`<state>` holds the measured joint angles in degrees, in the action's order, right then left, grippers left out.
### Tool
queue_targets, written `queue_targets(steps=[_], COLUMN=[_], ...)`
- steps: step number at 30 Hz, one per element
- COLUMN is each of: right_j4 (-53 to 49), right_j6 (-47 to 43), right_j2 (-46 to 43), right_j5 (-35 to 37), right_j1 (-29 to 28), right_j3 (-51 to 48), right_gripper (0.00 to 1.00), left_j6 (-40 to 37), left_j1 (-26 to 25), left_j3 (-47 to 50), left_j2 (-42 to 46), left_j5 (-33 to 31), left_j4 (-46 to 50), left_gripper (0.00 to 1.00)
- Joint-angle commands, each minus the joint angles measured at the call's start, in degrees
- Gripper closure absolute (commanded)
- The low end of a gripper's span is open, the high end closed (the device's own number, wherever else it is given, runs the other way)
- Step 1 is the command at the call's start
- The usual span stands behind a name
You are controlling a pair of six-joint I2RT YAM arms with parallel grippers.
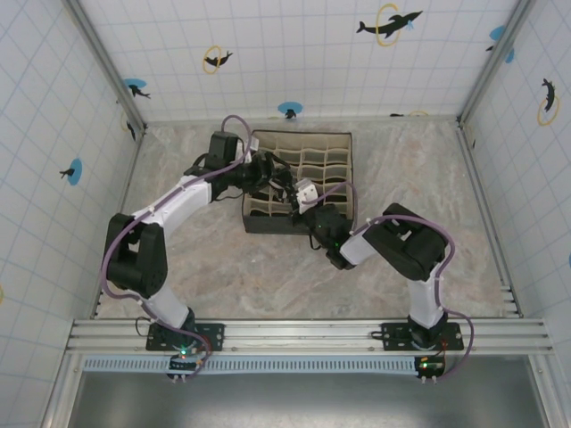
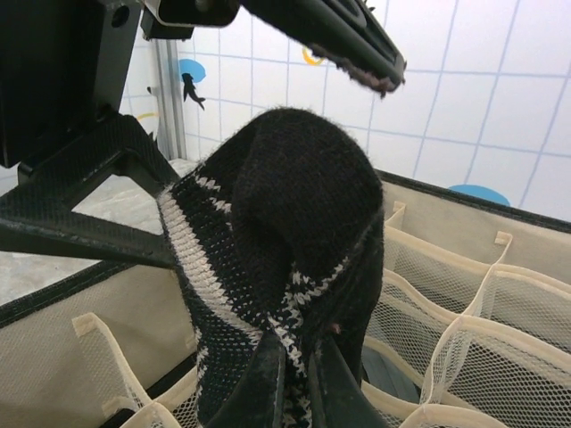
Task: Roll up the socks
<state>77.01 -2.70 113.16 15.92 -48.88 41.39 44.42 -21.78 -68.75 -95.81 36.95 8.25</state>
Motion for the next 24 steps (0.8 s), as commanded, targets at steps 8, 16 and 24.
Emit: queue_targets(steps=[8,16,24], right_j4=[2.8,0.9,-0.8], right_j6=[-5.4,-12.2,-17.5], right_j2=[2.8,2.6,2.1], right_j5=[0.2,-1.3,-2.9], right_j1=[-0.7,-0.8,-0.8], right_j3=[2.0,3.0,4.0], right_gripper=[1.00,1.00,1.00], left_j6=[1.3,-5.0,-8.0], left_j1=[-0.3,-0.3,-0.3], left_j3=[-3.2,-11.2,-15.6], left_j2=[-3.0,-6.9,-9.2], left_j5=[2.2,1.5,1.4], left_j4=[3.9,13.3,19.1], left_gripper=[0.11,0.12,0.17])
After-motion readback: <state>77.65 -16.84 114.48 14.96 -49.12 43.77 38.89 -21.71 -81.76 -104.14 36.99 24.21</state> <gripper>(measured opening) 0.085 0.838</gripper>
